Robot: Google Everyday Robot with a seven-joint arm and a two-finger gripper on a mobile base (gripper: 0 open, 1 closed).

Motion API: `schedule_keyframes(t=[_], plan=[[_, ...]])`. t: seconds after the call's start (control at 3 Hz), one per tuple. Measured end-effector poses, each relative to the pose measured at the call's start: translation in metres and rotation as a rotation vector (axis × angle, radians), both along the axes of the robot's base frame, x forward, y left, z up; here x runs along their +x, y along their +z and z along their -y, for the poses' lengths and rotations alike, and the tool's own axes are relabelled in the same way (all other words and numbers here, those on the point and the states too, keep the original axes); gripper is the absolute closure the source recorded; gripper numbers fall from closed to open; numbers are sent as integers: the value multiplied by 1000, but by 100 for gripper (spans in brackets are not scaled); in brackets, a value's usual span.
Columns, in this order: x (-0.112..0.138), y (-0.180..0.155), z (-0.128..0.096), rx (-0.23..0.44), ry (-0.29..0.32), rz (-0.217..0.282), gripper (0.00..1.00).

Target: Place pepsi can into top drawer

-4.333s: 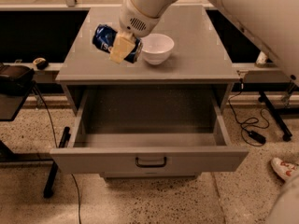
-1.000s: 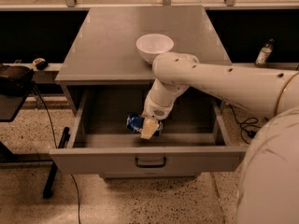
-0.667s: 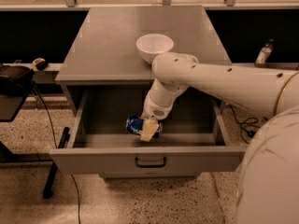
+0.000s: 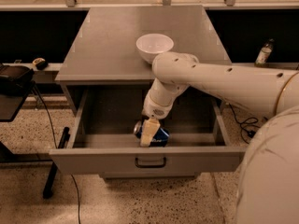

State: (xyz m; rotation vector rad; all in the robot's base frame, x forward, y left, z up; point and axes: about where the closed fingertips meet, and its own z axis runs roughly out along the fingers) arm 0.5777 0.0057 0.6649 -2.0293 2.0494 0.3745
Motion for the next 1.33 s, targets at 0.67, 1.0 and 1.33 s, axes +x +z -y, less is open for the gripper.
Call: schedule_keyframes(t=[0.67,1.0,1.33], plan=[[12,53,40,86,105,65,0],[16,86,92,131,142,128,0],[17,90,96,135,162,144,0]])
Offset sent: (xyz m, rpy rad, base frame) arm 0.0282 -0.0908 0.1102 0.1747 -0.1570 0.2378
